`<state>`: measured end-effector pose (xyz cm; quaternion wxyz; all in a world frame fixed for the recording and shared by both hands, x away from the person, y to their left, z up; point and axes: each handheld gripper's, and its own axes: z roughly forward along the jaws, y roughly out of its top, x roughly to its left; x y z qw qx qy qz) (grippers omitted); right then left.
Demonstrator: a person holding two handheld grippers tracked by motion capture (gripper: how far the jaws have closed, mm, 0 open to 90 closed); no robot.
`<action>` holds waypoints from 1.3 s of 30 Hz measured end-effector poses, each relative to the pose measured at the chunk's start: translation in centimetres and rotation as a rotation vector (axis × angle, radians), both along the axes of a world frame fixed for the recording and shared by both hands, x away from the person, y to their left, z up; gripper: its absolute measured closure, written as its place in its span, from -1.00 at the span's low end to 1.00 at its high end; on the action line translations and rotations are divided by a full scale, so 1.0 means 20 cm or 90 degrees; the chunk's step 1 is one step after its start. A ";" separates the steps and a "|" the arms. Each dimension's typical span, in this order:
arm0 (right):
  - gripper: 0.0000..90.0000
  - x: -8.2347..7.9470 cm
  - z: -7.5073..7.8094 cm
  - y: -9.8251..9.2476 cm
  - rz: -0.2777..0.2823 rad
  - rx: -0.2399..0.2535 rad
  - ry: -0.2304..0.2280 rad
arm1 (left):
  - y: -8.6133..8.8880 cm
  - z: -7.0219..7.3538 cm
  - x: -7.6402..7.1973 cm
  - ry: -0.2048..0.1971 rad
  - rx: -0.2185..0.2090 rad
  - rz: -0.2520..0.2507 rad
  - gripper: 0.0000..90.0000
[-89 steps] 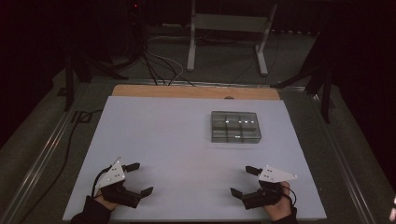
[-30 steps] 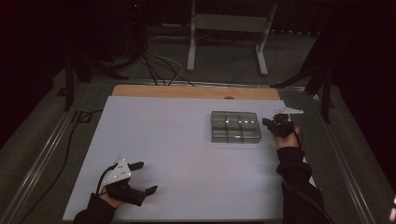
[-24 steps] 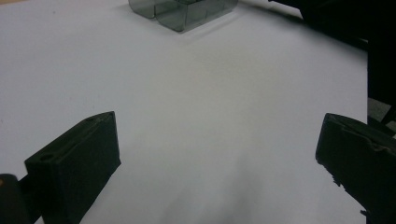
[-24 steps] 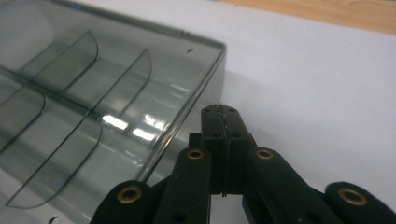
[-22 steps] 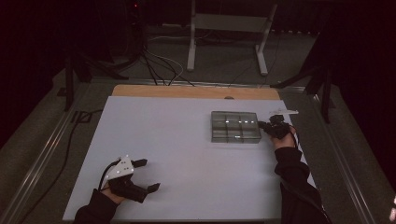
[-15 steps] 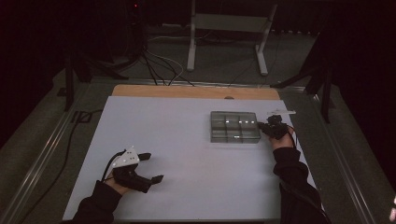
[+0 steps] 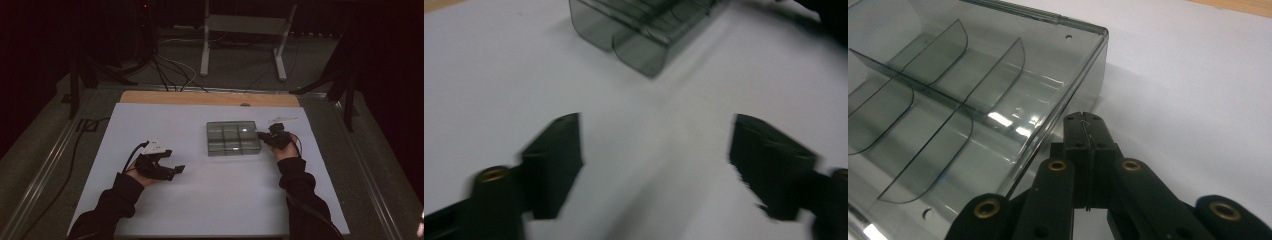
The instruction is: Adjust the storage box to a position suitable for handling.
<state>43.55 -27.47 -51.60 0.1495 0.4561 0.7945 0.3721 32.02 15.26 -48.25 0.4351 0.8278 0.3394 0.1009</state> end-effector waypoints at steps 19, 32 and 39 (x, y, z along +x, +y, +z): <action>1.00 -0.06 0.00 0.25 0.088 0.043 0.021 | 0.00 -0.10 0.25 0.053 0.077 0.057 1.00; 1.00 0.21 0.00 0.23 0.004 0.059 0.013 | -0.06 -0.14 0.37 0.072 0.054 0.036 1.00; 1.00 0.29 -0.03 0.29 -0.002 0.058 0.027 | -0.10 -0.15 0.40 0.080 0.046 0.026 1.00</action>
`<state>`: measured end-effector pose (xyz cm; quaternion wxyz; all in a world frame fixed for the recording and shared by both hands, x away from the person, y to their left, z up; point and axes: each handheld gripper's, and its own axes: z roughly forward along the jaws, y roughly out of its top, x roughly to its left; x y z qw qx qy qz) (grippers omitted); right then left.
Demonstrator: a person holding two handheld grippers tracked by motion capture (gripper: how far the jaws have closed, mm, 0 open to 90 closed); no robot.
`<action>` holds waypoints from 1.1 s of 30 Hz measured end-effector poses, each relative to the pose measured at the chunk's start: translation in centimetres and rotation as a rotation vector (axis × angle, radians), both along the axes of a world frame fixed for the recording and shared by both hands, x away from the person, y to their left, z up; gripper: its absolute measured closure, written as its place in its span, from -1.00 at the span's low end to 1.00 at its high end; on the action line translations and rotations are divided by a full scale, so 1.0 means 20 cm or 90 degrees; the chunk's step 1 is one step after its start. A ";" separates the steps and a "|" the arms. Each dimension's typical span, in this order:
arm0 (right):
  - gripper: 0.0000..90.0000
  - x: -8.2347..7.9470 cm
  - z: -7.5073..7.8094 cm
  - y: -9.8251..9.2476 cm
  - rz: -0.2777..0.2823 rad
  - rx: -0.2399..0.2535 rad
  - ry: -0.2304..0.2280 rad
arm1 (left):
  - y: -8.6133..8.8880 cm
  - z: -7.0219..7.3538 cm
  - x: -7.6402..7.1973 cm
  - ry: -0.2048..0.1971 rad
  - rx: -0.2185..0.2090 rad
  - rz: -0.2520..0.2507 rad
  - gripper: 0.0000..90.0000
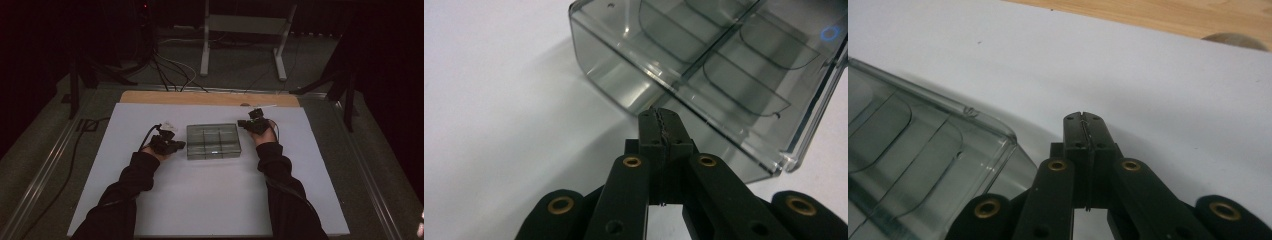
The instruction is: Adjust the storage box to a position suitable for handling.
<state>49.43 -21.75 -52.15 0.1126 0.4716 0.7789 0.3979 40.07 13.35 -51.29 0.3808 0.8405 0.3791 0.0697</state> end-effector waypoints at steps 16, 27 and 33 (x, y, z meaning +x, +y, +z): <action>1.00 0.01 -0.06 0.04 0.020 0.036 0.029 | 0.01 -0.02 0.00 0.014 -0.008 0.002 1.00; 1.00 -0.10 -0.05 0.06 0.020 0.013 0.019 | 0.03 -0.01 -0.06 0.029 0.001 -0.010 1.00; 1.00 -0.19 -0.04 0.08 0.021 -0.002 0.019 | 0.04 0.00 -0.14 0.037 0.004 -0.022 1.00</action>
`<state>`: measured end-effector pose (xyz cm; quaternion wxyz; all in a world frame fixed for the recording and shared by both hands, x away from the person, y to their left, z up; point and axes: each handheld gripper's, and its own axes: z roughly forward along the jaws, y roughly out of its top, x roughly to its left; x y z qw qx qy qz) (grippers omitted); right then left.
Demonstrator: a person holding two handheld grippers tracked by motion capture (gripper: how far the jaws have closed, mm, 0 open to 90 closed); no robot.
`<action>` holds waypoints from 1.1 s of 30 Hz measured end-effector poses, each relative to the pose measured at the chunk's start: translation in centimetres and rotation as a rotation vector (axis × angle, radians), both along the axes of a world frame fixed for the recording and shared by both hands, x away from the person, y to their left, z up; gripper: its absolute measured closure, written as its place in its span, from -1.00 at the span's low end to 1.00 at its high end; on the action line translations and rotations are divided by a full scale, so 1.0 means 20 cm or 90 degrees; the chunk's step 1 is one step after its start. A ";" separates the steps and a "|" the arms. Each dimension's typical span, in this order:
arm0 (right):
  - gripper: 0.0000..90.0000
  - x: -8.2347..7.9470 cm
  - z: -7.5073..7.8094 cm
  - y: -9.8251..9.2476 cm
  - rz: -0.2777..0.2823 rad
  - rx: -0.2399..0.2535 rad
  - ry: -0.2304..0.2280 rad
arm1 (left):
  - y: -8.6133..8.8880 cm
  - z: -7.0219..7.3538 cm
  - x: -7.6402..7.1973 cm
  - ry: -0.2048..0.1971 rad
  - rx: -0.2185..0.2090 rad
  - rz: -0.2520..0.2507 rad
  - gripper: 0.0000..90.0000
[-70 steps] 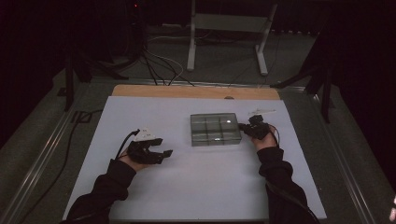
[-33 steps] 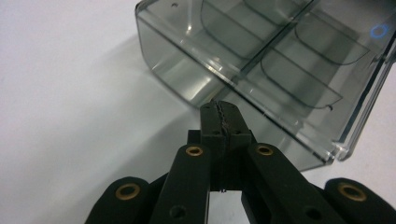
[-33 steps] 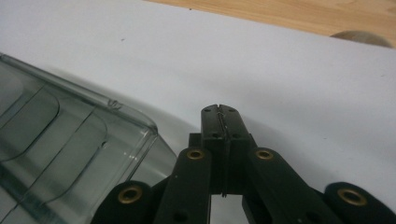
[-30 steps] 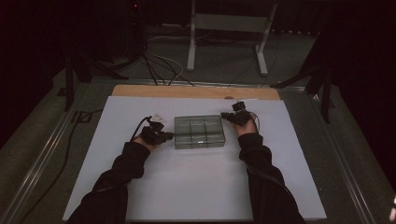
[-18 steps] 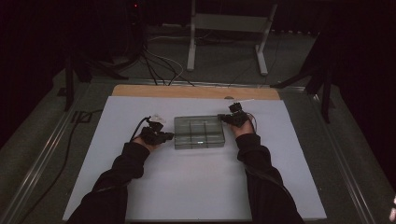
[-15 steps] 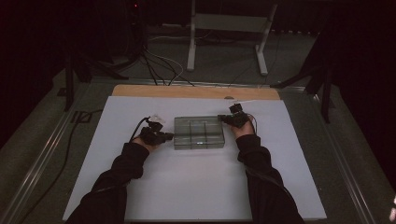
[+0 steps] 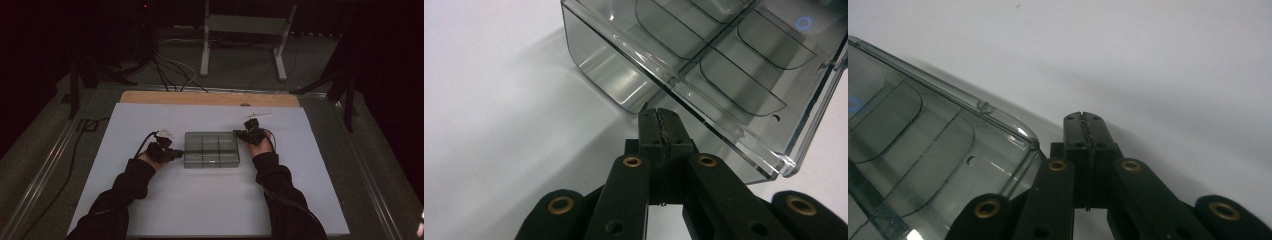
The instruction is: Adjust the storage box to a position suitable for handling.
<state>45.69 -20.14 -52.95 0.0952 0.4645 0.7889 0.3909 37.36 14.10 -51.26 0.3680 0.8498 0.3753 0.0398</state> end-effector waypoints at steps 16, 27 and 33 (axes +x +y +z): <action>1.00 -0.29 0.03 -0.02 -0.025 -0.010 0.008 | -0.01 0.01 -0.21 0.009 0.003 -0.037 1.00; 1.00 -0.49 0.02 -0.03 -0.026 0.013 0.016 | 0.00 0.01 -0.41 0.015 -0.012 -0.075 1.00; 1.00 -0.60 0.02 -0.03 -0.027 0.015 0.026 | -0.01 0.02 -0.50 0.005 -0.004 -0.086 1.00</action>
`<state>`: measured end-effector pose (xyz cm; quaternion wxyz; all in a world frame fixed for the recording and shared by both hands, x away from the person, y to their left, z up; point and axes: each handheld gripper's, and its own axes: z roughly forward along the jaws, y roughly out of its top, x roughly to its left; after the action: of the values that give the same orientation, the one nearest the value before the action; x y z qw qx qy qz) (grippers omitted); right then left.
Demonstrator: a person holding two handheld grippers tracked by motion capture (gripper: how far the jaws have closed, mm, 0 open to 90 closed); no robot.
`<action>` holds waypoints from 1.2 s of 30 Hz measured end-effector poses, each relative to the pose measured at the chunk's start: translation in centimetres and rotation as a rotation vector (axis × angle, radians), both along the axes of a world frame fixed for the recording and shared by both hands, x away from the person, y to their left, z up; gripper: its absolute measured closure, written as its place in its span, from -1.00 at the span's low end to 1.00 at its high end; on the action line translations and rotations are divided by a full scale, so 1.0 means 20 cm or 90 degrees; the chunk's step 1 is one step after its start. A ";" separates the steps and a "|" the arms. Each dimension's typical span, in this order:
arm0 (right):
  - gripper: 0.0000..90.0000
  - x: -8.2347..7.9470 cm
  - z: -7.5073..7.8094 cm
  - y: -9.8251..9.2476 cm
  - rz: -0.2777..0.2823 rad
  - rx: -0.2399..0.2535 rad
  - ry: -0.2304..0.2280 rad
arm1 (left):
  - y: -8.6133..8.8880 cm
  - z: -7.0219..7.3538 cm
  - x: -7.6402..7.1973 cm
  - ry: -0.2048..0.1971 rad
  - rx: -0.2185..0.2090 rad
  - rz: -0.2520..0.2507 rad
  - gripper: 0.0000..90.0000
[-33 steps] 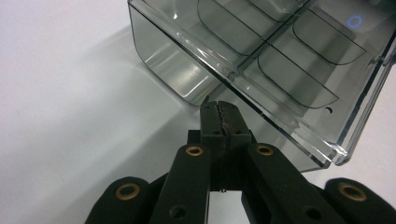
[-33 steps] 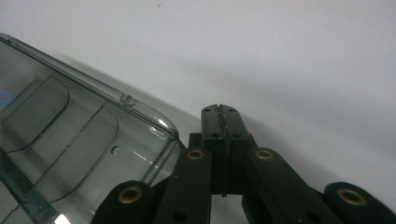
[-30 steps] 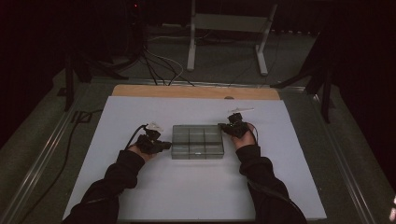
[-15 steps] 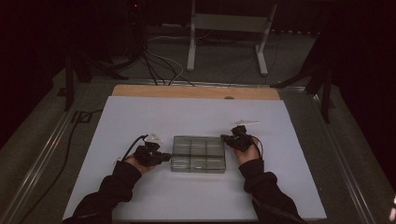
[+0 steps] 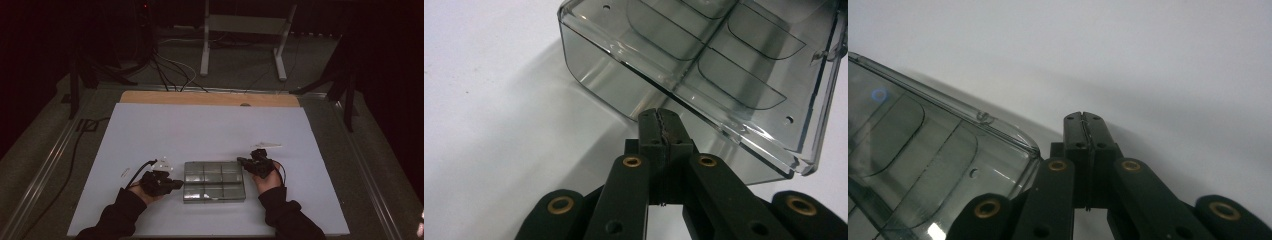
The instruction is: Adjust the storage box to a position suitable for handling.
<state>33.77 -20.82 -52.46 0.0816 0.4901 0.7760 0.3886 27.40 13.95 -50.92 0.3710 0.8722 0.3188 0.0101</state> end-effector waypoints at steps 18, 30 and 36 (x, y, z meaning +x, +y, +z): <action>1.00 -0.17 0.01 -0.03 -0.009 0.001 0.007 | -0.01 -0.01 -0.11 0.005 -0.010 -0.038 1.00; 1.00 -0.23 0.01 -0.05 -0.004 0.001 0.011 | -0.02 -0.01 -0.13 0.009 -0.015 -0.062 1.00; 1.00 -0.21 0.03 -0.07 0.013 -0.008 -0.023 | 0.03 -0.01 -0.09 0.000 -0.034 -0.043 1.00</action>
<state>29.61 -22.18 -51.94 0.0948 0.4748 0.7814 0.3936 25.67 14.56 -51.12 0.3940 0.8723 0.2892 -0.0110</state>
